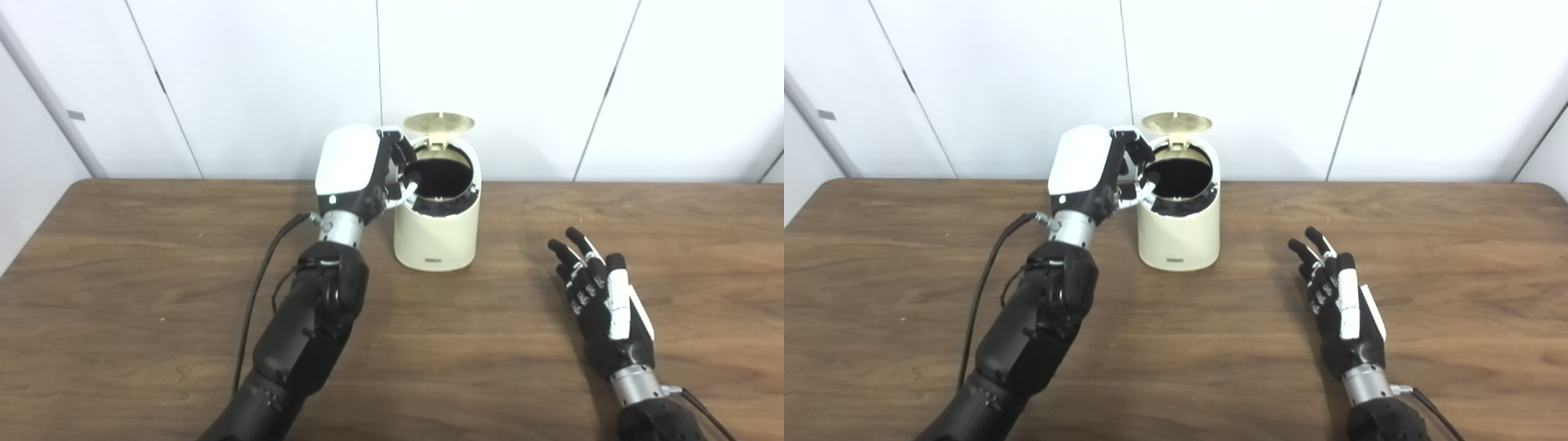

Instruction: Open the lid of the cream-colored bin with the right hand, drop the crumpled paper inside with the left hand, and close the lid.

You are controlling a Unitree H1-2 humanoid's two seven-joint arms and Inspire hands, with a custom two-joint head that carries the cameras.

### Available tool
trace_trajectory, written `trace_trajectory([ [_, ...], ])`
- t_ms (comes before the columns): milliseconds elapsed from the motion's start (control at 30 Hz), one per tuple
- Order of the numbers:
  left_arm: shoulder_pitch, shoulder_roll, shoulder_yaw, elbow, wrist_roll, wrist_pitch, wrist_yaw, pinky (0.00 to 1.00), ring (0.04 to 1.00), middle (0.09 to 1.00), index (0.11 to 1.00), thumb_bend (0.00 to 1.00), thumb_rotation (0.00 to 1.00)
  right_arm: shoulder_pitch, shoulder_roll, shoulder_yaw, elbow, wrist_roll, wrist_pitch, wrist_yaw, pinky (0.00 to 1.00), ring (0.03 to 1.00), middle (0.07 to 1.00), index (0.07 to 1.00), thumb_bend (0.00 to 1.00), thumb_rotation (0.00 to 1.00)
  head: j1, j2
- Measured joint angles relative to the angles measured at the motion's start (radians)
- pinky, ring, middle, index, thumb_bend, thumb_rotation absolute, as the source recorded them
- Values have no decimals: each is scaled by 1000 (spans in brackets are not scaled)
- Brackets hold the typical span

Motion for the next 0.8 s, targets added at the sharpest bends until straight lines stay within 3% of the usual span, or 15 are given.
trace_trajectory([
  [267,28,-4,46,-7,-83,-71,35,372,428,516,479,476,0,-1,0,-1,1,2,0,2,1000,976,863,916,556,1000,2,-2],
  [800,121,-71,236,-183,-325,-34,18,325,440,503,461,474,0,-12,-14,-9,18,10,-1,15,1000,983,873,923,560,1000,17,-8],
])
